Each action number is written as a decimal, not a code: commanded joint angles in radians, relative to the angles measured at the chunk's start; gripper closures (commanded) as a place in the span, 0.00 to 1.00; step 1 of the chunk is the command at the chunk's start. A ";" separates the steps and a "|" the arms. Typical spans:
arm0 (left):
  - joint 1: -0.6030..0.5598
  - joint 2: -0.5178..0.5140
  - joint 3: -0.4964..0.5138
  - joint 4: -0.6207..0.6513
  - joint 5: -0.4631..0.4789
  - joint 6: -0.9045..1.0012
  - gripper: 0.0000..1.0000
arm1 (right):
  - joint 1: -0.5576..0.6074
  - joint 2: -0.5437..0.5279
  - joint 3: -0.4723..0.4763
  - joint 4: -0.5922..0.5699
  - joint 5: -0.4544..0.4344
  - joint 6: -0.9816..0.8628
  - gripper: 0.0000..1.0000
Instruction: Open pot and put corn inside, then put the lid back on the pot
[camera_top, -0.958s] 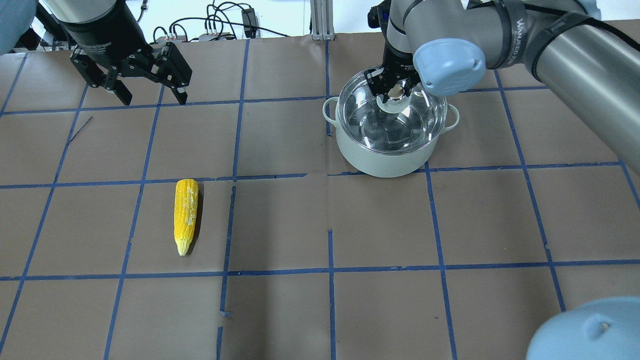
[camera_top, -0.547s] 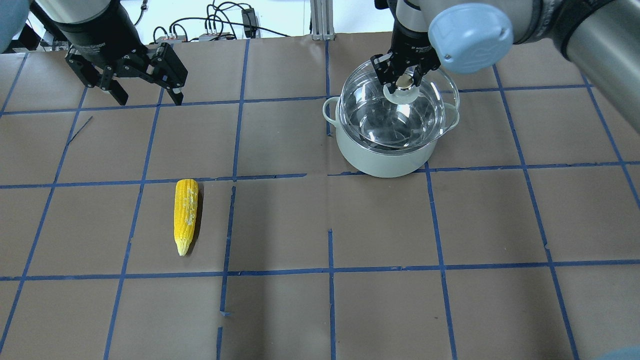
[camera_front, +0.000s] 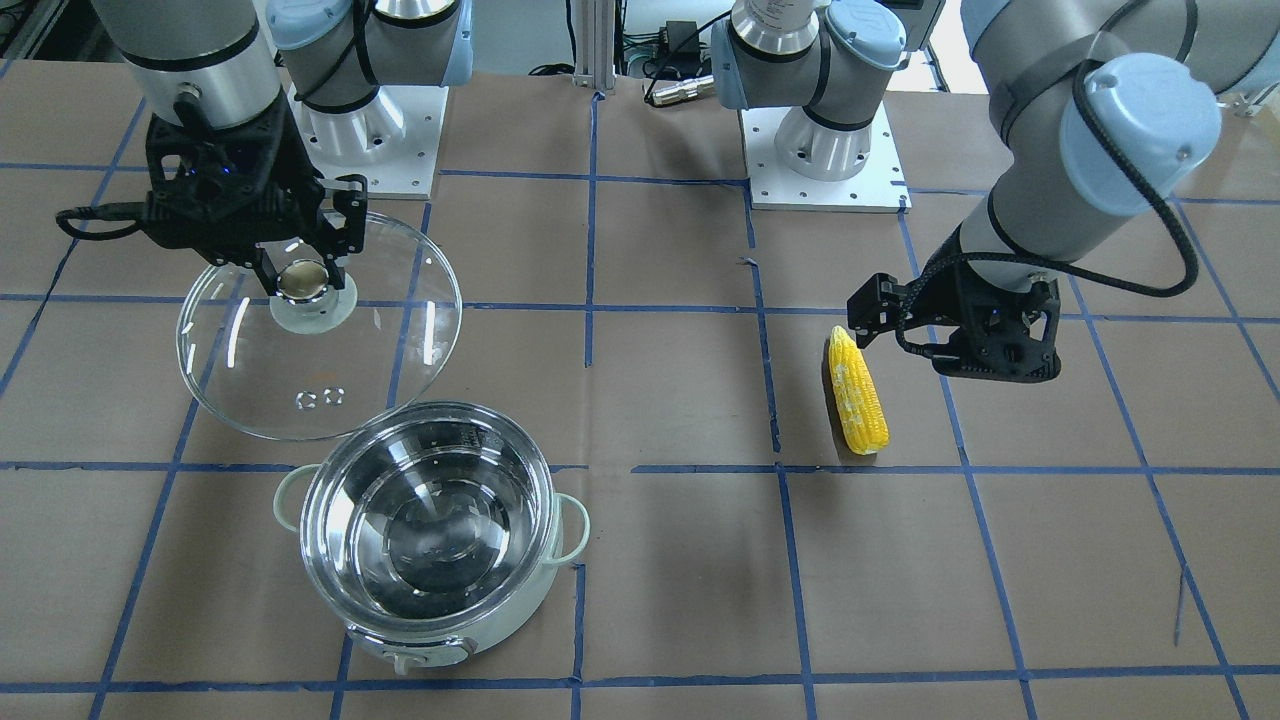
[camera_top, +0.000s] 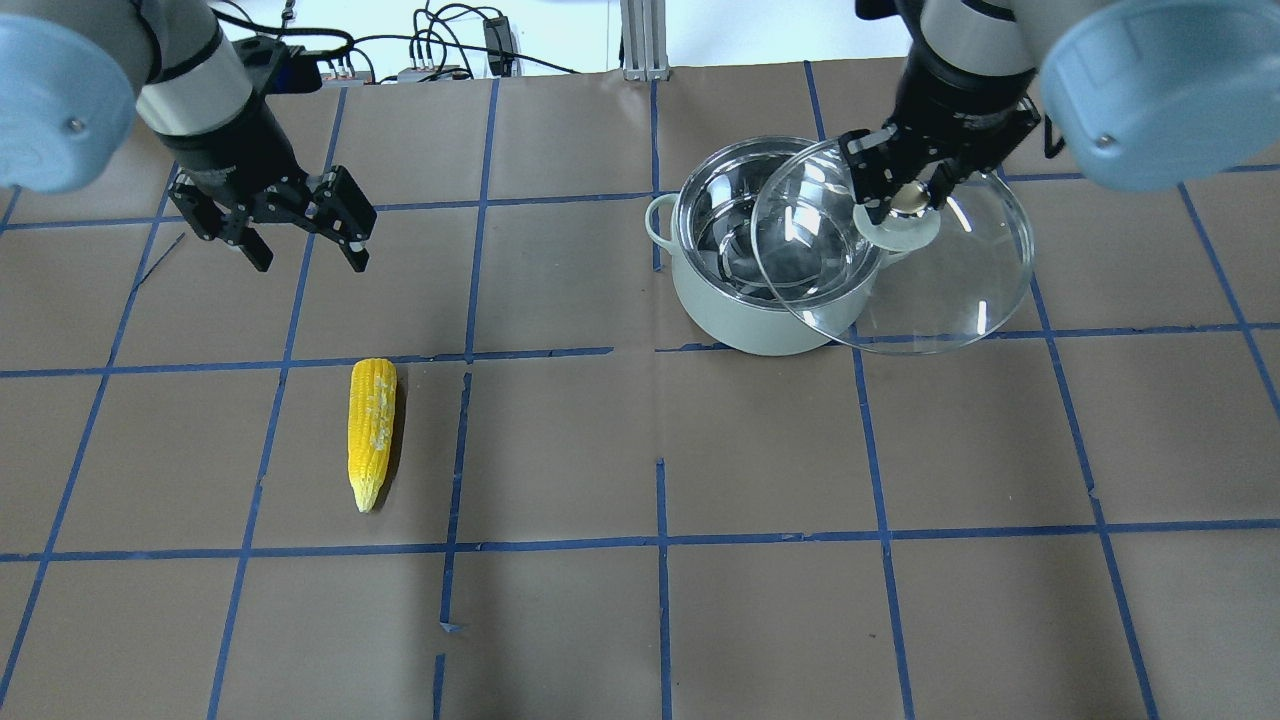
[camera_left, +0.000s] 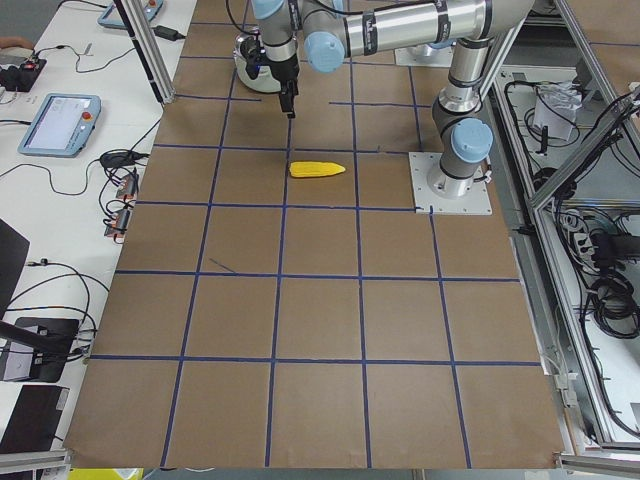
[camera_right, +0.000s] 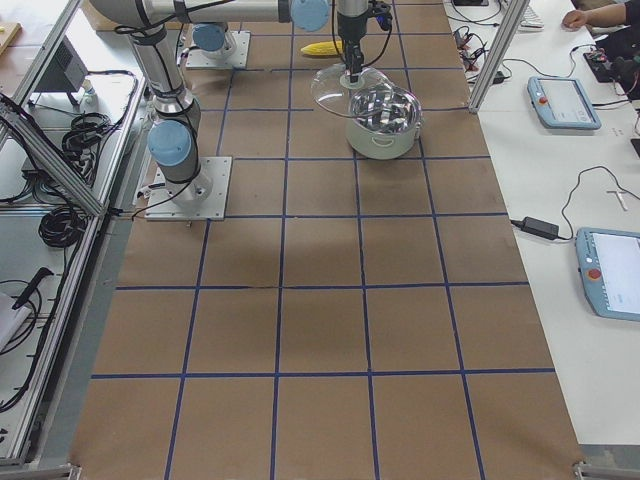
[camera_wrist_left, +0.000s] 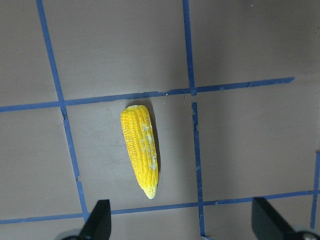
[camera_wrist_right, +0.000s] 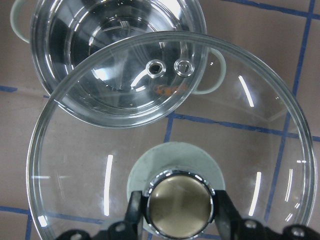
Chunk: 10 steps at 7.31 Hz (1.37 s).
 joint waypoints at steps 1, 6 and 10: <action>0.022 -0.007 -0.231 0.248 0.004 0.028 0.00 | -0.041 -0.027 0.041 0.000 -0.001 -0.008 0.79; 0.075 -0.120 -0.427 0.557 0.002 0.045 0.01 | -0.039 -0.030 0.044 0.045 -0.005 -0.003 0.78; 0.058 -0.110 -0.413 0.551 0.010 0.029 0.79 | -0.039 -0.032 0.044 0.045 -0.005 -0.003 0.78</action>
